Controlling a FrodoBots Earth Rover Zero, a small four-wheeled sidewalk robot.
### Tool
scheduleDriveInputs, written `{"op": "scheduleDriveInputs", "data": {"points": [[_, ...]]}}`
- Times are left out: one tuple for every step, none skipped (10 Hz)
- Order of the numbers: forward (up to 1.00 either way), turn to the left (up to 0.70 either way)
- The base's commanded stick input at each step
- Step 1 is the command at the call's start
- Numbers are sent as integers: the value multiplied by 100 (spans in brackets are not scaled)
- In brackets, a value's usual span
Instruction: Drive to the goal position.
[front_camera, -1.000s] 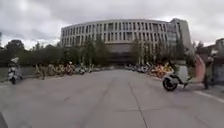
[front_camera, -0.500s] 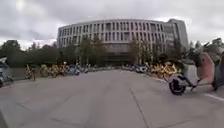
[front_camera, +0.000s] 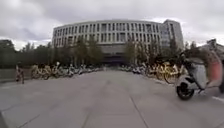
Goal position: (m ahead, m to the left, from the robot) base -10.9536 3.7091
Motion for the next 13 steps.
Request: {"op": "scheduleDriveInputs", "data": {"points": [[100, 1], [100, 0], [100, 0], [100, 0], [100, -15], [100, -40], [100, -40], [100, -19], [100, 0], [100, 0], [100, 0], [100, -25], [100, 12]]}}
